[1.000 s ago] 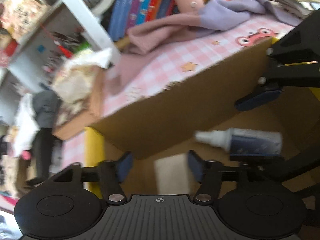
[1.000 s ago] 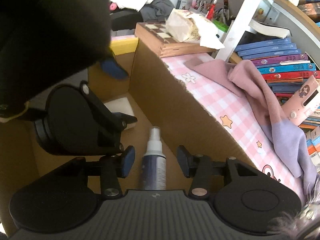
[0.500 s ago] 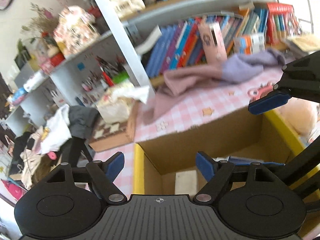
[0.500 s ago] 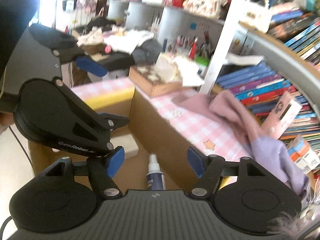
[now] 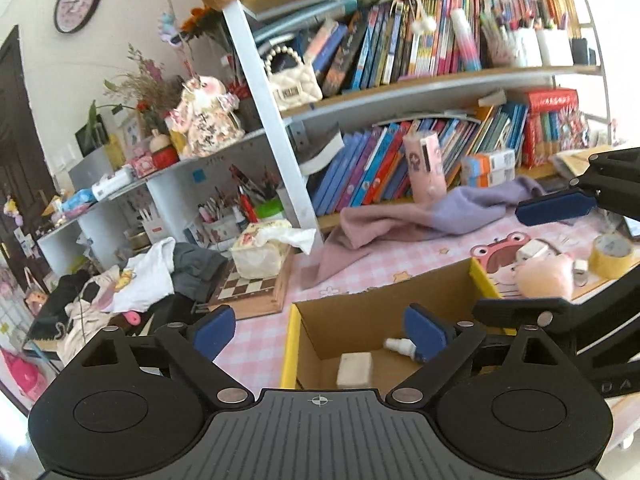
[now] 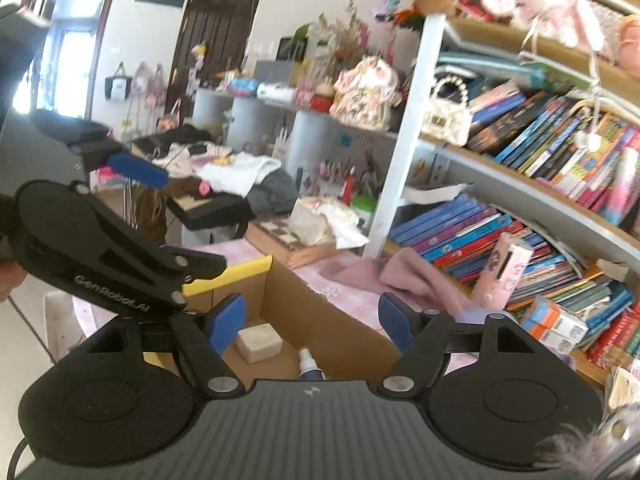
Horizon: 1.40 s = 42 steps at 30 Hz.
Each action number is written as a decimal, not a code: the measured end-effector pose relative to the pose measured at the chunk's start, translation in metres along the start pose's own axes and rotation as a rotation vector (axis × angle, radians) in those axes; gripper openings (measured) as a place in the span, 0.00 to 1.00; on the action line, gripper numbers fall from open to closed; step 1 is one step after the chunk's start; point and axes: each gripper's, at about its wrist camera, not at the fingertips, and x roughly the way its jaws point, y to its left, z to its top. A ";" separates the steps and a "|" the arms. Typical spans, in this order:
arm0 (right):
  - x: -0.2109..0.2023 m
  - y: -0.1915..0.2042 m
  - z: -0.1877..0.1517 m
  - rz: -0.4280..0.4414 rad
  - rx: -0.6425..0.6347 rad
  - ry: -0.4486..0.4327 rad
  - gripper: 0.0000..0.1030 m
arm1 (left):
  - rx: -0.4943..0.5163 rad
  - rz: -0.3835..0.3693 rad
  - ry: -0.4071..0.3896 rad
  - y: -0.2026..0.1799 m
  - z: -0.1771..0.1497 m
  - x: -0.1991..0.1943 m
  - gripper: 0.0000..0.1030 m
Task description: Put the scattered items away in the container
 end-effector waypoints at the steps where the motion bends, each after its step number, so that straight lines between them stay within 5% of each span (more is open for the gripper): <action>1: -0.009 0.002 -0.002 -0.007 0.001 -0.009 0.73 | -0.007 0.000 -0.005 -0.001 -0.002 -0.008 0.92; 19: -0.106 0.047 -0.054 -0.113 0.059 -0.093 0.76 | -0.217 0.039 -0.022 -0.015 -0.068 -0.098 0.94; 33: -0.116 0.073 -0.096 -0.137 0.177 0.063 0.80 | -0.292 0.043 0.102 -0.017 -0.116 -0.106 0.94; 42: -0.112 0.075 -0.108 -0.120 0.244 0.156 0.85 | -0.237 -0.002 0.176 -0.036 -0.130 -0.107 0.94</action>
